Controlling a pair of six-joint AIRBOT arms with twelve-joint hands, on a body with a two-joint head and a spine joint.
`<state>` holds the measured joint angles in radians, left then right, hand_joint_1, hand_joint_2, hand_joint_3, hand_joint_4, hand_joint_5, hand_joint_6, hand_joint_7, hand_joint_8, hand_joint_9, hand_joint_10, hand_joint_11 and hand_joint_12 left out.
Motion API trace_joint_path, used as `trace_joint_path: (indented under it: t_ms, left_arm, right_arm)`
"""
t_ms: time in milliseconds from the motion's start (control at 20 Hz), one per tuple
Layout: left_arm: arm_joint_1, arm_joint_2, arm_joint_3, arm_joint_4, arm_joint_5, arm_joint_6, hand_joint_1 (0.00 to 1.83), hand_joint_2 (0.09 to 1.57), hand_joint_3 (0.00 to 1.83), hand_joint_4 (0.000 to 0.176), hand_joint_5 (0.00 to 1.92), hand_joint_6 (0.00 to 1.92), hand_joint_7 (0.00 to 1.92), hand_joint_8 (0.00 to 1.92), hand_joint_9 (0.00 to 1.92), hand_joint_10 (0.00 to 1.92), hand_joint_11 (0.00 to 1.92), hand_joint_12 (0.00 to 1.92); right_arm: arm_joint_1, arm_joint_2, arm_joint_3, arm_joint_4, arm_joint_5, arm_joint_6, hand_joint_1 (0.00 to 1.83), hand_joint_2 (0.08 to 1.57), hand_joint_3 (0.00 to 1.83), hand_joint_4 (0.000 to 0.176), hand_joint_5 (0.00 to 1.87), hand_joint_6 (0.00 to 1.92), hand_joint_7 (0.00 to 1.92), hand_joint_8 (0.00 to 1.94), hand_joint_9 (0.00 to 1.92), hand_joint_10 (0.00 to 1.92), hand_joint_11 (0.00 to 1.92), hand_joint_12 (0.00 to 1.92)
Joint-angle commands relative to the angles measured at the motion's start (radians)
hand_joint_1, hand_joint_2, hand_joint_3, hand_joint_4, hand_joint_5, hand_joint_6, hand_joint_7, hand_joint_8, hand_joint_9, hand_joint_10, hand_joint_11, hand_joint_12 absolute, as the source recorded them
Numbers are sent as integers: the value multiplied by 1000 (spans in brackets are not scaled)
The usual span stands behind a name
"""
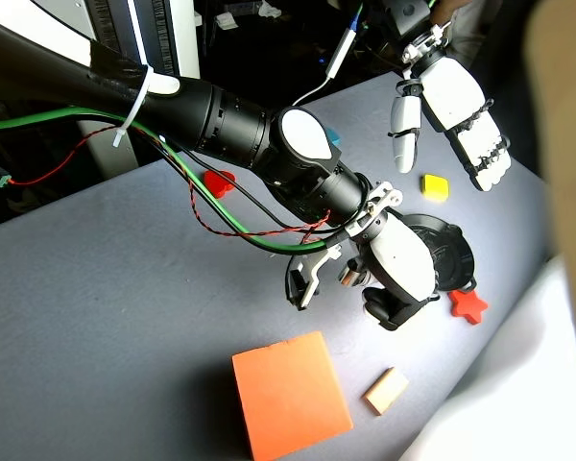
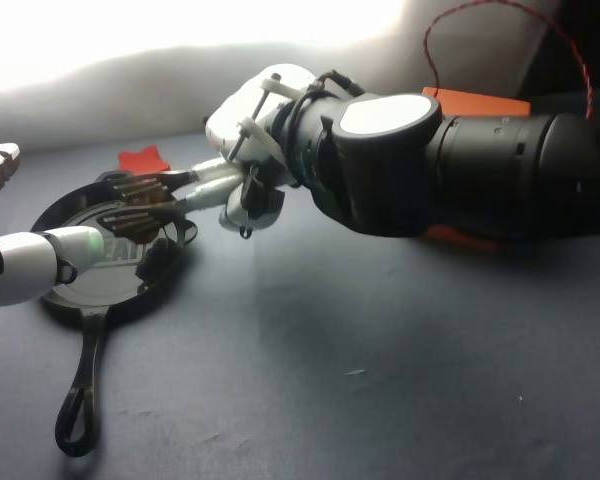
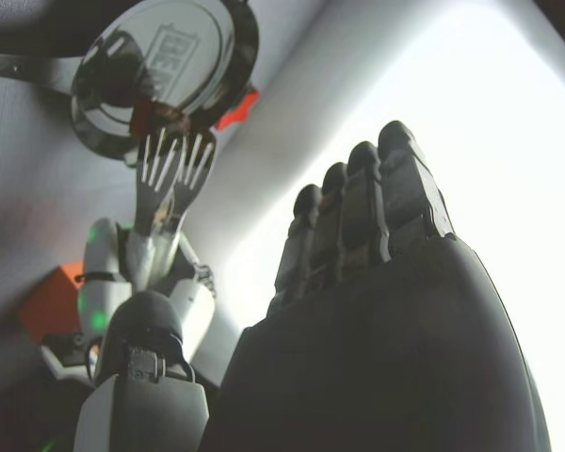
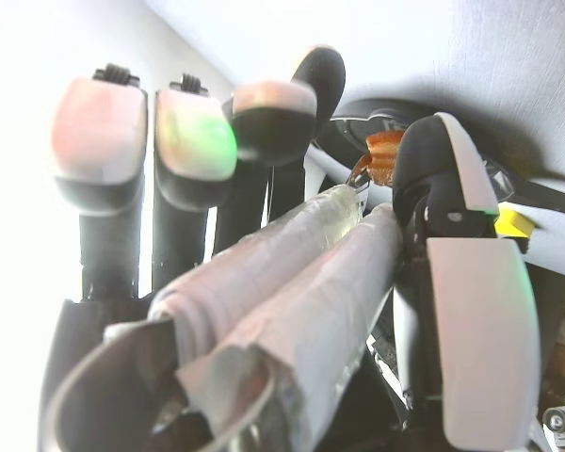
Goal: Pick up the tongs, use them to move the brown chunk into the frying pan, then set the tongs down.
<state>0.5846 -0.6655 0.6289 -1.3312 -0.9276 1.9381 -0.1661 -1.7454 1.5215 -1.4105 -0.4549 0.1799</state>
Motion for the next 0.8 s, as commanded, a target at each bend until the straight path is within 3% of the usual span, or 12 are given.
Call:
trace_joint_path:
  t_ms: [0, 150, 300, 450, 750]
  left_arm:
    - [-4, 5, 2, 59, -71, 1, 0, 1163, 0, 0, 0, 0, 0, 0, 0, 0, 0, 0]
    - [-4, 5, 2, 59, -71, 1, 0, 1171, 0, 0, 0, 0, 0, 0, 0, 0, 0, 0]
    - [-4, 5, 2, 59, -71, 1, 0, 1166, 0, 0, 0, 0, 0, 0, 0, 0, 0, 0]
    - [-4, 5, 2, 59, -71, 1, 0, 1164, 0, 0, 0, 0, 0, 0, 0, 0, 0, 0]
    - [-4, 5, 2, 59, -71, 1, 0, 1175, 2, 0, 0, 0, 0, 0, 0, 0, 0, 0]
  right_arm:
    - [20, 6, -7, -49, 4, 1, 504, 1396, 0, 0, 850, 1200, 1204, 1293, 1268, 1684, 1117, 1921]
    - [15, 9, -18, -49, 5, 1, 491, 1333, 0, 0, 854, 1118, 1167, 1197, 1181, 1652, 985, 1921]
    - [-1, 8, -31, -75, 5, 7, 523, 1298, 0, 0, 908, 1023, 1167, 1180, 1172, 1631, 971, 1921]
    - [-11, 13, -52, -180, 5, 65, 488, 1303, 0, 0, 911, 1003, 1181, 1118, 1180, 1607, 961, 1921]
    - [-17, 18, -59, -180, 3, 64, 449, 1293, 0, 0, 880, 1021, 1142, 1066, 1159, 1635, 960, 1921]
